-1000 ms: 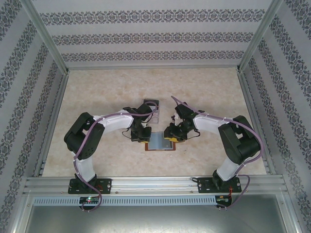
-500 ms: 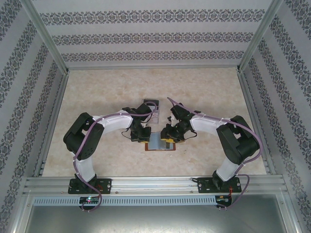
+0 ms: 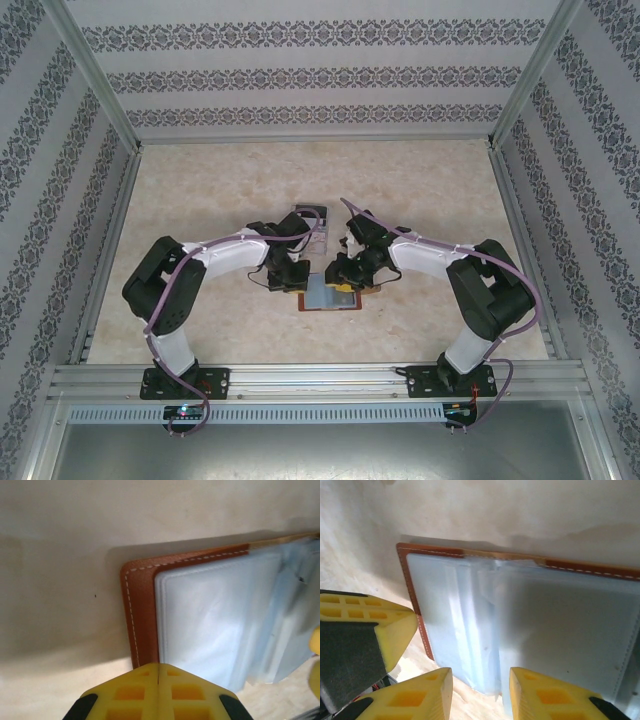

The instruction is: Take the credit cards out of the card holder

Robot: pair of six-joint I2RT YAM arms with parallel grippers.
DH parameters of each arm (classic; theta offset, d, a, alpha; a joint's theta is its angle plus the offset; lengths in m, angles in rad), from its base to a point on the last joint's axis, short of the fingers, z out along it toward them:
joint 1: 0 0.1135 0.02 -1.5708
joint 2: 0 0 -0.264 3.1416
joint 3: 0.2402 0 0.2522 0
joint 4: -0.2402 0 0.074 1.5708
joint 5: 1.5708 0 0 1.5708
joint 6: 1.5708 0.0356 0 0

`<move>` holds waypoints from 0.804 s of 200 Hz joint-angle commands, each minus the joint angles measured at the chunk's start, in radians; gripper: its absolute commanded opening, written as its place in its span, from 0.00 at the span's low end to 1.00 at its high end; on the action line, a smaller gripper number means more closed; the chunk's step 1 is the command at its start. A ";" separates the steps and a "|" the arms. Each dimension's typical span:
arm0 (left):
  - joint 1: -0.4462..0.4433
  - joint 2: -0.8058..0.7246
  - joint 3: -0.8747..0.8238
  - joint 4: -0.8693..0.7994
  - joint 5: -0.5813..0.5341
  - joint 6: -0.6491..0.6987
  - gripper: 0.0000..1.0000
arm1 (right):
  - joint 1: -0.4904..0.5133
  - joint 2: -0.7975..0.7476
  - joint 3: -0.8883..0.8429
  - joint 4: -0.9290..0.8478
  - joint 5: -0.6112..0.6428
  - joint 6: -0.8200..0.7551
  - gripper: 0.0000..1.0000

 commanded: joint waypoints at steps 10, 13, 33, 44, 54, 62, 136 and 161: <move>0.027 -0.080 -0.025 -0.012 -0.008 -0.013 0.00 | 0.016 -0.019 0.032 0.008 -0.010 0.015 0.35; 0.028 -0.084 -0.026 -0.008 -0.002 -0.013 0.00 | 0.016 -0.017 0.031 0.011 -0.009 0.013 0.35; 0.031 -0.103 -0.044 0.029 0.034 -0.033 0.00 | 0.016 -0.002 0.027 0.002 0.011 0.009 0.34; 0.030 -0.103 -0.051 0.053 0.059 -0.045 0.00 | 0.012 -0.024 0.022 -0.014 0.044 0.004 0.34; 0.030 -0.103 -0.057 0.082 0.086 -0.063 0.00 | 0.000 -0.047 0.021 -0.033 0.069 -0.005 0.34; 0.027 -0.102 -0.063 0.112 0.101 -0.077 0.00 | -0.012 -0.063 0.018 -0.048 0.079 -0.013 0.34; -0.072 0.064 0.066 0.274 0.213 -0.173 0.00 | -0.127 -0.115 -0.048 -0.118 0.109 -0.059 0.34; -0.101 0.120 0.124 0.270 0.223 -0.173 0.00 | -0.132 -0.104 -0.051 -0.112 0.102 -0.065 0.34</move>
